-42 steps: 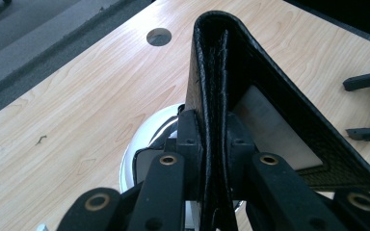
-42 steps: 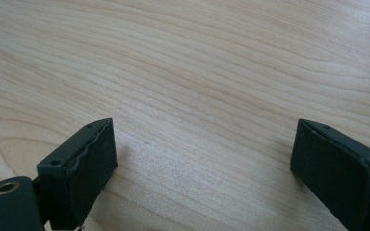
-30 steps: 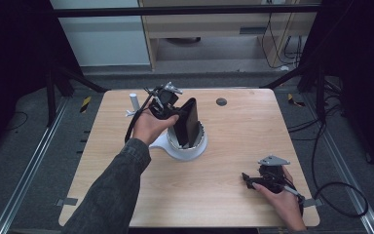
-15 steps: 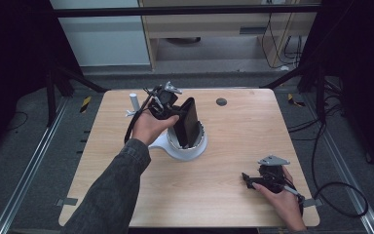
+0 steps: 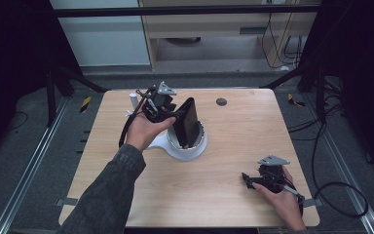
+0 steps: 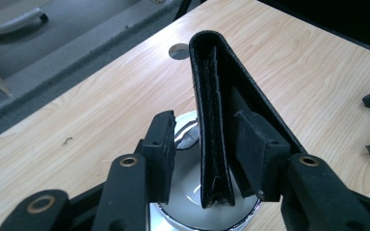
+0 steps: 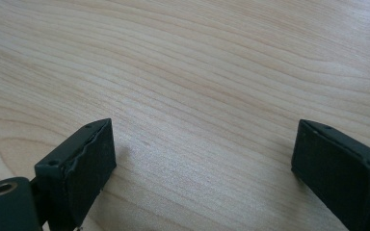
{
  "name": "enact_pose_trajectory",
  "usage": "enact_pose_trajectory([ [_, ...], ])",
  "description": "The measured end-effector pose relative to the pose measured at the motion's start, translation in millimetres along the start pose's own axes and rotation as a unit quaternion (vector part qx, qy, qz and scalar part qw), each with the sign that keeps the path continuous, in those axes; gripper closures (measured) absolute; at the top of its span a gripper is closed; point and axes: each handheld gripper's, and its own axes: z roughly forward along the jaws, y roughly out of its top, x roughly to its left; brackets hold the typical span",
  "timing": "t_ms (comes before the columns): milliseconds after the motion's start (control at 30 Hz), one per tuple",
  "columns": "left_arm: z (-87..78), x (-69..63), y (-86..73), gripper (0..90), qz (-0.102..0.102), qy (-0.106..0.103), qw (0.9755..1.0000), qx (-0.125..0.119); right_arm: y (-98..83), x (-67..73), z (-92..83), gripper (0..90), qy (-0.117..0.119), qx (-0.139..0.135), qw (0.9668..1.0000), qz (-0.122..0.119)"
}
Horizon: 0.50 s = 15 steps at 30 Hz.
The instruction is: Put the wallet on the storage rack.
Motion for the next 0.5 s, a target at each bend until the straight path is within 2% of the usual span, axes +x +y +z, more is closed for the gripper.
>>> enact_pose_trajectory([
  [267,-16.6,-9.0,-3.1,51.8,0.023,0.007,0.9995,-0.021,0.1,0.3,0.4,8.2,-0.002,0.000,1.0000,0.001],
  [400,-23.0,-9.6,-6.6,50.6,0.024,0.007,0.9993,-0.029,0.1,0.2,0.4,8.2,-0.002,0.000,1.0000,0.001],
  [500,-25.2,-12.6,-9.5,49.4,0.032,0.009,0.9990,-0.029,0.0,0.2,0.4,8.2,-0.002,0.000,1.0000,-0.001],
])
